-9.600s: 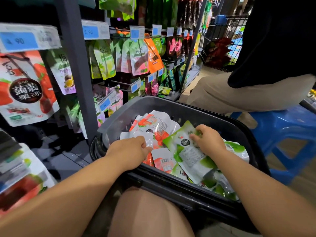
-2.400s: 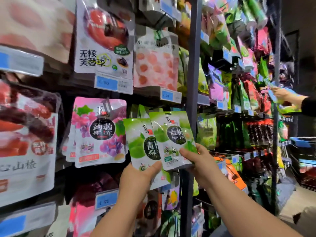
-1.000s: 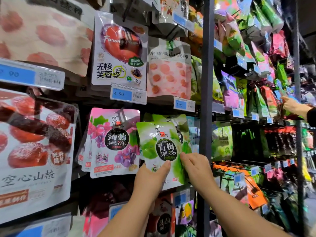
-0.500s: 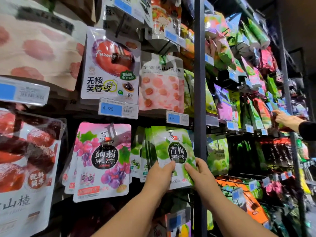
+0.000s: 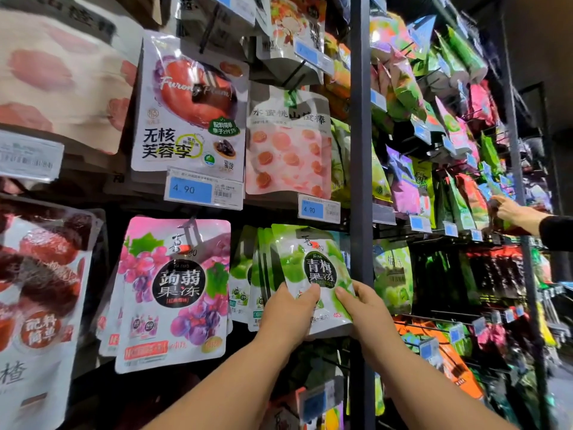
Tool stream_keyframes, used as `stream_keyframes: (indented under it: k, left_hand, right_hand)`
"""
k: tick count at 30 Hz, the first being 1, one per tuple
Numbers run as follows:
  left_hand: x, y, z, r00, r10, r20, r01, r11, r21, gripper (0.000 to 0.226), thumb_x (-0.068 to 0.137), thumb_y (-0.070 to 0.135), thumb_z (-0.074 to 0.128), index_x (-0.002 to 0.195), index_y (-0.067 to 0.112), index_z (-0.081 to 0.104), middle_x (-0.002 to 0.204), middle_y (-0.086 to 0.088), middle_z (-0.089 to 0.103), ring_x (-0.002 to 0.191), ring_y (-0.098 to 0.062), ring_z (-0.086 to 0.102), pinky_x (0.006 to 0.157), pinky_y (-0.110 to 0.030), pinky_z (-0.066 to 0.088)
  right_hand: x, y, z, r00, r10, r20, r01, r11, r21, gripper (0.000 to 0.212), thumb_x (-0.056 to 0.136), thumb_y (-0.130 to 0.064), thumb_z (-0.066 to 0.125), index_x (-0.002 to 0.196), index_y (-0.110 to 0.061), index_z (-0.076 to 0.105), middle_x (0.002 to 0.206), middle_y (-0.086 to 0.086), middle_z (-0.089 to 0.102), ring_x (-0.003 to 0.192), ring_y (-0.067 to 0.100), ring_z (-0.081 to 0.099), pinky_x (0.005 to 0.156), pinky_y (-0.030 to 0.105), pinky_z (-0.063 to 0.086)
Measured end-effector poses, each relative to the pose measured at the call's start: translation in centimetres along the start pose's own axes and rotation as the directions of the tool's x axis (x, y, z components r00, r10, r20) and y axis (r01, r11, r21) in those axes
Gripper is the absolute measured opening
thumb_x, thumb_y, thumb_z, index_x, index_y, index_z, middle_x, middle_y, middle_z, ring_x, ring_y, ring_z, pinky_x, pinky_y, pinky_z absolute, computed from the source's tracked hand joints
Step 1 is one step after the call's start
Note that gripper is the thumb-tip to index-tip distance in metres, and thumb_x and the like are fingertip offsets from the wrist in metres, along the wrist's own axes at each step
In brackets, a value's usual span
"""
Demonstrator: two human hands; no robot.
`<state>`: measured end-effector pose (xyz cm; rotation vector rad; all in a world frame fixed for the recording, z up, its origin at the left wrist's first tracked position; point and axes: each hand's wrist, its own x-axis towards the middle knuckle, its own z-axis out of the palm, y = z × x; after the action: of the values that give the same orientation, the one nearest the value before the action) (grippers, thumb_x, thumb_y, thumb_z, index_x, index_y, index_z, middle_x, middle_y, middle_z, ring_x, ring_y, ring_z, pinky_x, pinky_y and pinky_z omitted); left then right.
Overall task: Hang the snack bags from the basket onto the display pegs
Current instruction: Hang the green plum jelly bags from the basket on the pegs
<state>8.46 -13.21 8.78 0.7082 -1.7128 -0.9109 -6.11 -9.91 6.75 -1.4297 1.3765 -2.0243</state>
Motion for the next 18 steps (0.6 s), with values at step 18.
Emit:
stream_keyframes:
  k: [18]
  left_hand:
    - [-0.9,-4.1,0.2,0.976,-0.045,-0.215,0.081,0.984,0.158,0.064,0.096,0.044,0.052,0.144,0.012,0.024,0.131,-0.015,0.055,0.112,-0.033,0.056,0.082,-0.034,0.043]
  right_hand:
    - [-0.1,1.2,2.9,0.999,-0.018,0.032,0.027,0.945,-0.324,0.054,0.101,-0.039,0.05,0.151,-0.043,0.028,0.156,-0.008,0.036,0.14,0.017,0.039,0.097,0.024,0.033]
